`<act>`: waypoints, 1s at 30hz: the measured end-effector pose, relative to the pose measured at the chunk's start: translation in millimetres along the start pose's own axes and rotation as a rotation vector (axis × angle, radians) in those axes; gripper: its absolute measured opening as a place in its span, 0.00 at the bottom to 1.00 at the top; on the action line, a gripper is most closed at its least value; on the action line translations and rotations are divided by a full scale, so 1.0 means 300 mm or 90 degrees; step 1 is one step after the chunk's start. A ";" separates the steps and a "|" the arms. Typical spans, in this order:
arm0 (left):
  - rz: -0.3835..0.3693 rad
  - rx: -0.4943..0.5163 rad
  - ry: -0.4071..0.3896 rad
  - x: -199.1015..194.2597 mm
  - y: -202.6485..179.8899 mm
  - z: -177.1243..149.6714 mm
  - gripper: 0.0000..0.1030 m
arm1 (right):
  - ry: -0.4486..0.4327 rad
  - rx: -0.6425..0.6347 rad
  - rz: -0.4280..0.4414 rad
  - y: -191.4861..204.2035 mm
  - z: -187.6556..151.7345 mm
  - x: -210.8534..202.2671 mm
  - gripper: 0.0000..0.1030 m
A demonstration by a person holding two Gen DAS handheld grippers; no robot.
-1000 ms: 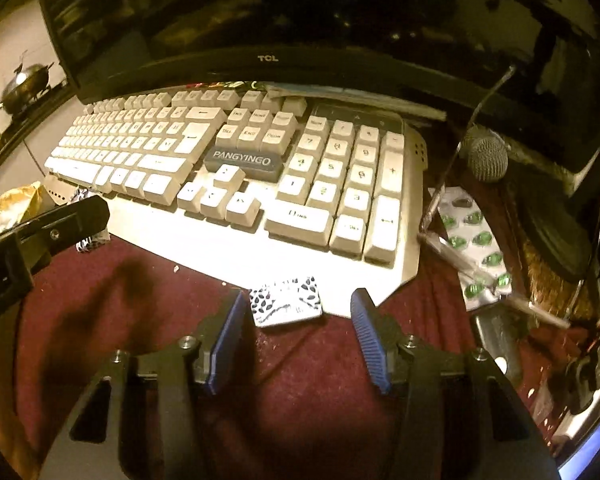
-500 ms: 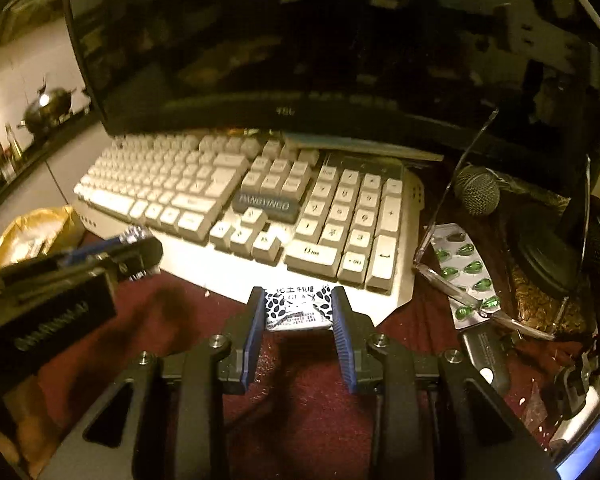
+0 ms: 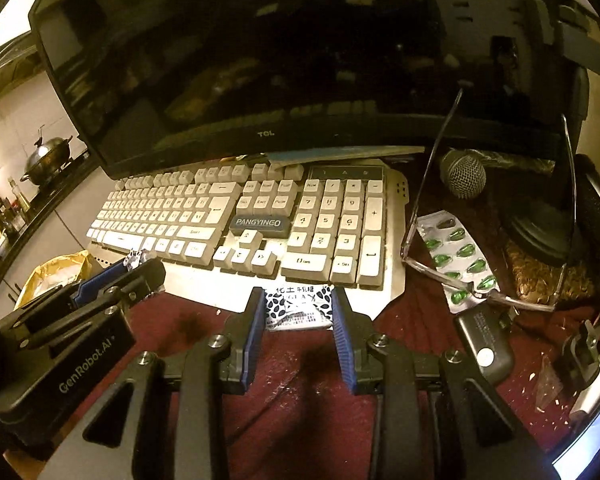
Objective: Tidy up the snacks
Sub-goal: 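Close right gripper on the second spotted candy while left holds its candy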
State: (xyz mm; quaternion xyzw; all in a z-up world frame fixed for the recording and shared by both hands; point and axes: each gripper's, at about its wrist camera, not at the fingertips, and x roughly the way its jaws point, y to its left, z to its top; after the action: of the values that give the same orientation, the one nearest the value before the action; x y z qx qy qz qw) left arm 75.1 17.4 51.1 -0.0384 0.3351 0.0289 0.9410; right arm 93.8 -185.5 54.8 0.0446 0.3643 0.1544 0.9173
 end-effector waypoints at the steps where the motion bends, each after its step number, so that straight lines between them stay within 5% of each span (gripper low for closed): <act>1: 0.000 0.002 -0.001 -0.001 -0.003 -0.001 0.28 | -0.001 -0.002 0.002 0.004 -0.001 -0.004 0.31; 30: 0.069 0.066 -0.100 -0.077 -0.064 -0.015 0.28 | -0.086 0.009 0.005 -0.001 0.020 -0.100 0.31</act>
State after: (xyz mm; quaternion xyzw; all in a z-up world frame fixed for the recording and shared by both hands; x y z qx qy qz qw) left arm 56.1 -2.8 63.3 0.0310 0.2628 0.0652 0.9622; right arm 77.4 -195.0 78.9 0.0628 0.3025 0.1524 0.9388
